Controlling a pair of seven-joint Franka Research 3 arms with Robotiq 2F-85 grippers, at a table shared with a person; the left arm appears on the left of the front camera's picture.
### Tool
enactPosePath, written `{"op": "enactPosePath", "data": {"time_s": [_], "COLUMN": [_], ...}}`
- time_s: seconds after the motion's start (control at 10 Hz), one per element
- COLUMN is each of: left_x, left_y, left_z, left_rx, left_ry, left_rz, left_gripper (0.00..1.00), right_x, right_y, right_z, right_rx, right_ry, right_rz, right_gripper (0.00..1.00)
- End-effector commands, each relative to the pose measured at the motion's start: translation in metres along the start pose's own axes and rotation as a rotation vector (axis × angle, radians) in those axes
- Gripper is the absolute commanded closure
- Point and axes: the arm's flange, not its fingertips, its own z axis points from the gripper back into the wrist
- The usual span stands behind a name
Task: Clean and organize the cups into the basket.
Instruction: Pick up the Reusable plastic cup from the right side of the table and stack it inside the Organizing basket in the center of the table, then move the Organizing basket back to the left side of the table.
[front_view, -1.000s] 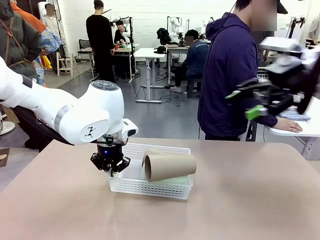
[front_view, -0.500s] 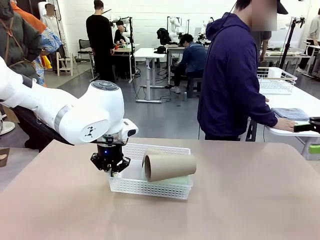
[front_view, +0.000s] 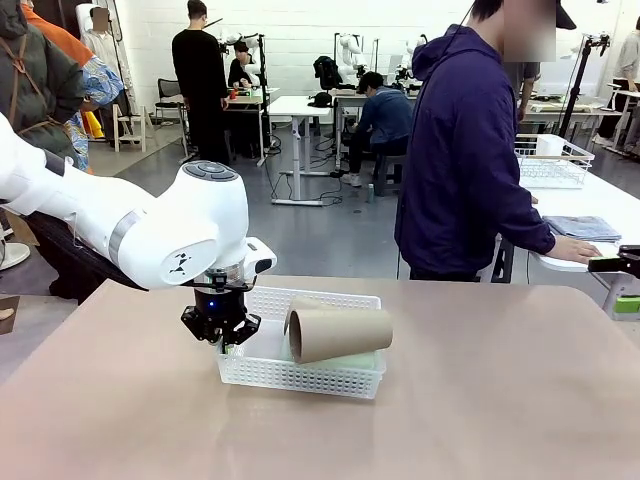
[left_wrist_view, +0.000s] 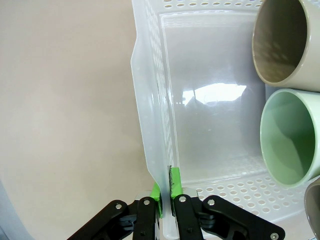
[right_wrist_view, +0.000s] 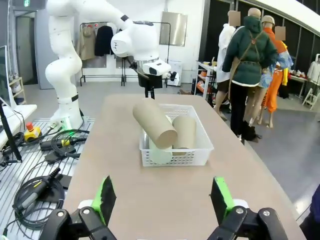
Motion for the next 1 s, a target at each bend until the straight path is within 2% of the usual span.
{"op": "enactPosePath", "data": {"time_s": [0.0,0.9], "left_x": [-0.0009,-0.0009], "left_y": [0.0001,0.0001], "left_z": [-0.0014,-0.0014], "left_rx": [0.008,0.008], "left_ry": [-0.002,-0.002], "left_rz": [-0.013,-0.013], "left_gripper": [1.0,1.0], "right_x": [0.0029,0.0029], "right_y": [0.0093,0.0093], "right_z": [0.0013,0.0013], "right_rx": [-0.016,-0.016], "right_ry": [-0.005,-0.005], "right_rz": [-0.007,-0.007], "right_gripper": [0.0,0.0]}}
